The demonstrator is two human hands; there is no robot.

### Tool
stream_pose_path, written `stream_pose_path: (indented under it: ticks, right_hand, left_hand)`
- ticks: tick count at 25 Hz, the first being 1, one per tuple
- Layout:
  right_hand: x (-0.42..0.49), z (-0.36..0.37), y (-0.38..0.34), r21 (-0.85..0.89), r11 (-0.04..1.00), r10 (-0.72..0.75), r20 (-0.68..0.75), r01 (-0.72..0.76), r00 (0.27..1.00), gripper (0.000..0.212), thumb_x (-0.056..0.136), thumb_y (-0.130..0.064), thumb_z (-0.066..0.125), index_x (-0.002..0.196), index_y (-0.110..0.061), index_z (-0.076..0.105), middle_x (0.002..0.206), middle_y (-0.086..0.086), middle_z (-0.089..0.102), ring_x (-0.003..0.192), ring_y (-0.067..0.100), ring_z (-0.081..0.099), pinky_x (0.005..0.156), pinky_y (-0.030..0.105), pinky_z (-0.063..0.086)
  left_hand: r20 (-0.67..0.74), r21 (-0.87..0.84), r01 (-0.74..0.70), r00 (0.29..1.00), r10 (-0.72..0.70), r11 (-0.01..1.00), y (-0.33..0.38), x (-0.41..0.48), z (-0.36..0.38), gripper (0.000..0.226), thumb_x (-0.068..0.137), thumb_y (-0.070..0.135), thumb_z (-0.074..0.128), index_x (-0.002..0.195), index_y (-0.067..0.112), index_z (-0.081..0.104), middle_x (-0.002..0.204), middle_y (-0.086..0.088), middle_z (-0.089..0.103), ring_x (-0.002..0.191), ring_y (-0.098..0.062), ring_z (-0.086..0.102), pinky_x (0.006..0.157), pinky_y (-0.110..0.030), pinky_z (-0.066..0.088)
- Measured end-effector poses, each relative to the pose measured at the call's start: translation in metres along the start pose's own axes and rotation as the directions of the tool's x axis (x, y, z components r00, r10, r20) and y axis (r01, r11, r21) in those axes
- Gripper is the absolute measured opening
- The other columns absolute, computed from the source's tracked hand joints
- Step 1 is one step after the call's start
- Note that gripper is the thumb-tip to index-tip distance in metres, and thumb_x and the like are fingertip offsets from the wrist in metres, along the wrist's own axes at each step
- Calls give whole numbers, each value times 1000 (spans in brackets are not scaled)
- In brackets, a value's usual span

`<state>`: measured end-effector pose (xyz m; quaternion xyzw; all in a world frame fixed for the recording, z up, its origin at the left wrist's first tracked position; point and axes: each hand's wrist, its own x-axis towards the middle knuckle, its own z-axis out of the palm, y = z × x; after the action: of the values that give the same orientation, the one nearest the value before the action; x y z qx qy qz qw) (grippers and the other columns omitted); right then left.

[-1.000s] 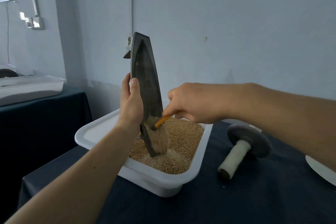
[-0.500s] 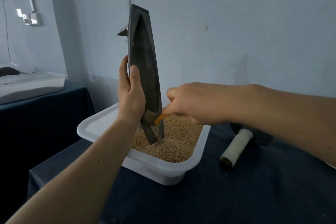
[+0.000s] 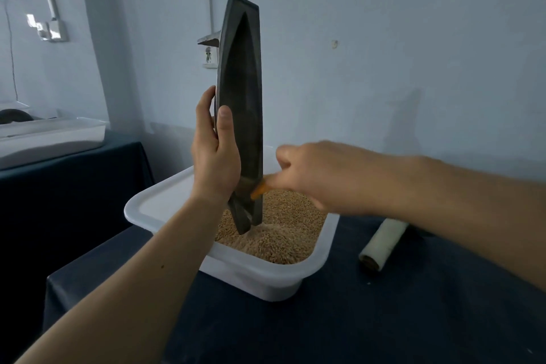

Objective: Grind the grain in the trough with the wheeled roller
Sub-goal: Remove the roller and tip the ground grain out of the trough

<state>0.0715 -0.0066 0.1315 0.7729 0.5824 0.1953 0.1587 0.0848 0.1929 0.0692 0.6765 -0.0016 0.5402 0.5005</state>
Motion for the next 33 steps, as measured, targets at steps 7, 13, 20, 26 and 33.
stream_pose_path:
  ticks: [7, 13, 20, 26, 33]
  right_hand:
    - [-9, -15, 11, -80, 996, 39, -22, -41, 999, 54, 89, -1, 62, 131, -34, 59, 94, -3, 43, 61, 6, 43, 51, 24, 43]
    - [-10, -4, -4, -124, 991, -27, 127, 43, 991, 47, 84, 1, 60, 121, -27, 61, 95, -2, 41, 60, 9, 40, 49, 26, 41]
    - [-8, -10, -2, -171, 983, 61, 14, -58, 998, 49, 86, 4, 60, 127, -22, 56, 97, 2, 43, 57, 12, 43, 48, 29, 46]
    - [-4, -19, -1, -126, 987, 84, -133, -101, 988, 49, 84, 2, 68, 126, -22, 64, 87, -3, 39, 52, 5, 33, 43, 19, 25]
    - [-36, -6, 0, -72, 989, 120, -130, -130, 984, 61, 84, 6, 60, 132, -30, 58, 97, -4, 42, 58, 9, 43, 52, 31, 49]
  left_hand:
    - [-93, 54, -59, 994, 64, 997, 1, 0, 0, 45, 101, 59, 29, 143, 43, 35, 87, 25, 55, 79, -6, 57, 68, -18, 45]
    - [-122, 76, -59, 990, 68, 995, 5, -1, -4, 48, 101, 58, 29, 146, 40, 32, 115, -10, 61, 104, -34, 60, 90, -58, 49]
    - [-141, 107, -70, 986, 85, 992, 5, 0, -6, 51, 101, 61, 28, 147, 40, 31, 121, -14, 57, 109, -34, 57, 91, -59, 47]
    - [-108, 103, -100, 988, 111, 990, 5, -1, -5, 51, 101, 60, 27, 148, 40, 29, 123, -10, 57, 110, -32, 57, 89, -58, 49]
    - [-130, 108, -131, 981, 145, 985, 6, -5, -8, 50, 103, 56, 28, 149, 37, 30, 124, -9, 57, 110, -32, 57, 92, -56, 47]
